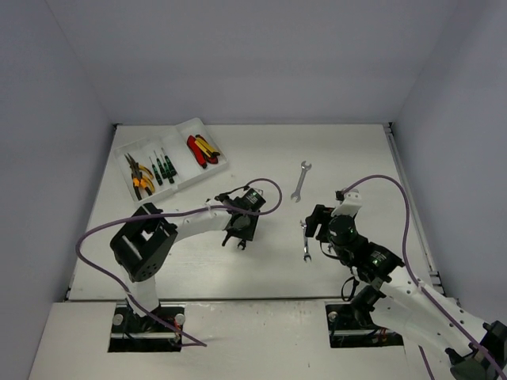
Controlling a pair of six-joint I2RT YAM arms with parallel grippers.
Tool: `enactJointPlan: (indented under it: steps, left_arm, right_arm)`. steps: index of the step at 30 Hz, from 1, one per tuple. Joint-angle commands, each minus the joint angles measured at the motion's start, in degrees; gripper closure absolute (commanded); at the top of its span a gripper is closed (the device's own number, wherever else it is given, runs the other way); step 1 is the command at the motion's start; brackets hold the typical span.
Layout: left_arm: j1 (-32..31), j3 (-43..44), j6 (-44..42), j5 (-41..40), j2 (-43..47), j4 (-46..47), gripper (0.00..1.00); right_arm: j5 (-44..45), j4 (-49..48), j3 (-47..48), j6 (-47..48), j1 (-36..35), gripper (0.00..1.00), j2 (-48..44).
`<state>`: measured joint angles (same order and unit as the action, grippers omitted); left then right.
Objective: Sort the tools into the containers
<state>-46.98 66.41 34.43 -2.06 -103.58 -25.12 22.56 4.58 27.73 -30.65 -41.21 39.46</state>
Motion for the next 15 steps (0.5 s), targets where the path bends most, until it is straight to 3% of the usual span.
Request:
enactJointPlan:
  steps: [1, 9, 15]
  left_arm:
    - [0.27, 3.37, -2.74, 0.30, -0.35, -8.14, 0.67]
    - [1.55, 12.51, -6.12, 2.06, -6.63, -11.26, 0.67]
    - [3.71, 13.76, -6.85, 4.51, -8.62, -11.44, 0.67]
  right_arm:
    - [3.02, -2.07, 0.84, -0.72, 0.34, 0.37, 1.19]
    - [2.06, -1.94, 0.05, -0.99, 0.26, 0.37, -1.14]
    - [1.99, -1.96, -0.11, -1.01, 0.28, 0.37, -1.80]
